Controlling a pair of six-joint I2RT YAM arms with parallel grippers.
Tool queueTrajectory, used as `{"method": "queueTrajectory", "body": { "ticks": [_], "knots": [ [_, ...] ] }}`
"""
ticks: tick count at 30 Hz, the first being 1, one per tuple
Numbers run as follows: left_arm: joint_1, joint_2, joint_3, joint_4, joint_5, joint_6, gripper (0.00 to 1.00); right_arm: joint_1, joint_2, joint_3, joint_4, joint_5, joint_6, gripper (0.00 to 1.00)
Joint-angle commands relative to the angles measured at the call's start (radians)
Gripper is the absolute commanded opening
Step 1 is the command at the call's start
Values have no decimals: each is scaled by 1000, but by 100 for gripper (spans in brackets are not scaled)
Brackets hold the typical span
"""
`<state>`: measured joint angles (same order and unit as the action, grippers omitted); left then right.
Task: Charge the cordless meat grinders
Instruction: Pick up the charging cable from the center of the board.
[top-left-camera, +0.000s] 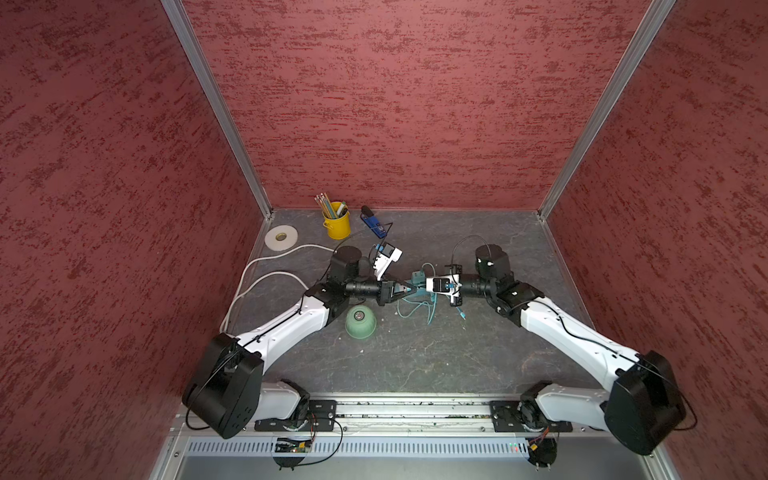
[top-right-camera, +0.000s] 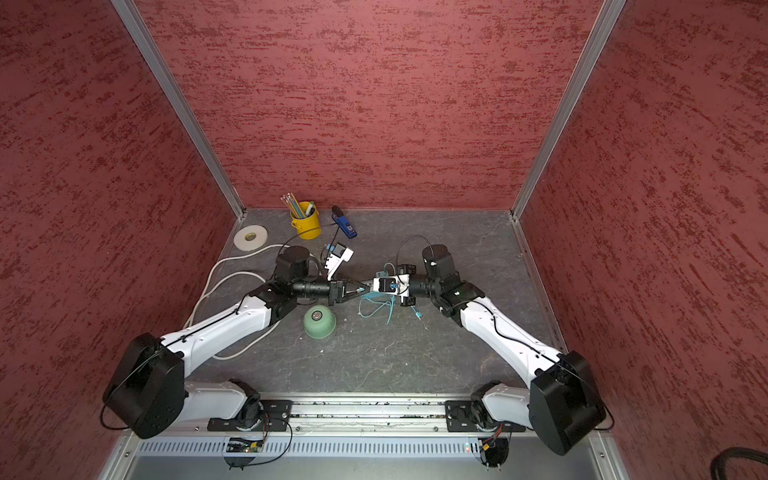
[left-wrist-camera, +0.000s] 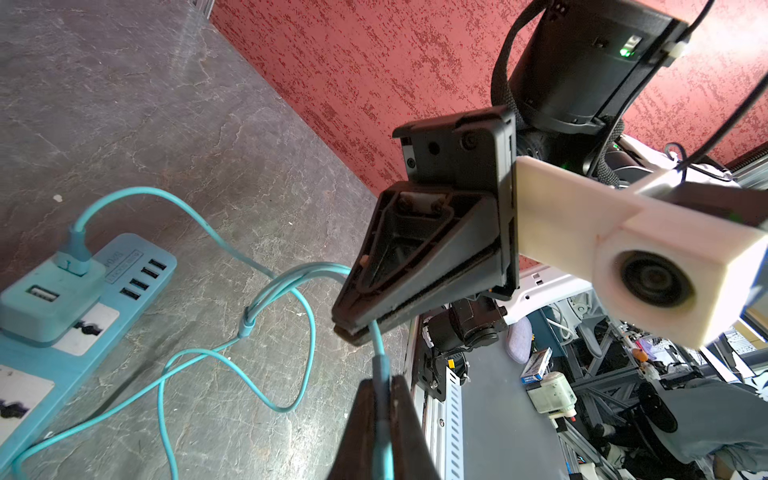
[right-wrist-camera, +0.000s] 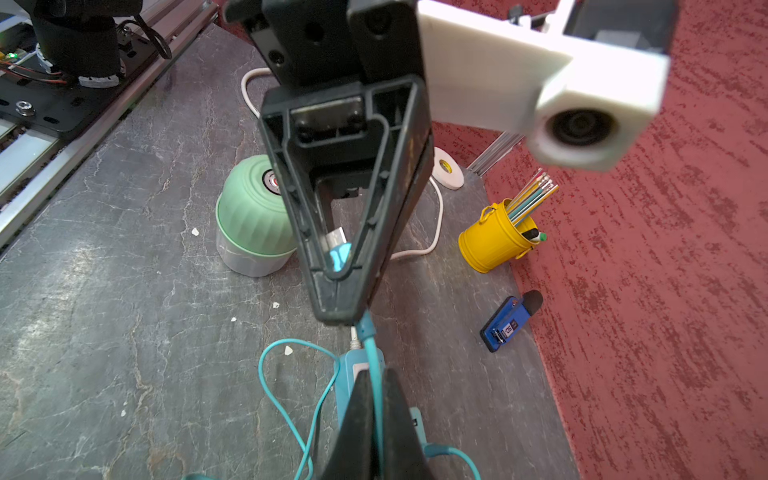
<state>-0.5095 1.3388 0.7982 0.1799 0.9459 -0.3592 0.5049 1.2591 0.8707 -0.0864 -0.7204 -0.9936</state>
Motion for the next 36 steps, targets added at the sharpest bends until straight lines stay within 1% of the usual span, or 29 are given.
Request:
{"method": "queueTrajectory", "body": {
  "ticks": [1, 3, 4, 5, 7, 10, 17, 20, 24, 29, 35, 36],
  "knots": [
    [7, 0, 12, 11, 6, -13, 9, 6, -4, 9, 40, -8, 9, 0],
    [13, -15, -3, 13, -40, -25, 32, 6, -7, 4, 40, 4, 26, 0],
    [16, -27, -12, 19, -60, -27, 39, 6, -7, 4, 37, 9, 39, 0],
    [17, -38, -21, 23, -78, -26, 44, 6, -8, 4, 34, 15, 53, 0],
    [17, -57, -37, 33, -100, -31, 47, 5, -7, 5, 24, 31, 88, 0],
    [17, -71, -50, 32, -114, -35, 47, 6, -2, 9, 3, 54, 112, 0],
    [17, -72, -54, 55, -115, -41, 38, 6, 28, 42, -44, 67, 128, 0],
    [17, -66, -51, 62, -113, -41, 32, 6, 38, 48, -50, 68, 132, 0],
    [17, -58, -47, 63, -103, -41, 20, 7, 41, 48, -50, 65, 139, 0],
    [18, -48, -44, 56, -102, -39, 15, 7, 43, 50, -47, 58, 155, 0],
    [20, -40, -33, 34, -121, -35, 1, 8, 36, 48, -50, 53, 154, 0],
    [22, -41, -33, 35, -124, -38, 0, 7, 28, 40, -35, 56, 159, 6]
  ]
}}
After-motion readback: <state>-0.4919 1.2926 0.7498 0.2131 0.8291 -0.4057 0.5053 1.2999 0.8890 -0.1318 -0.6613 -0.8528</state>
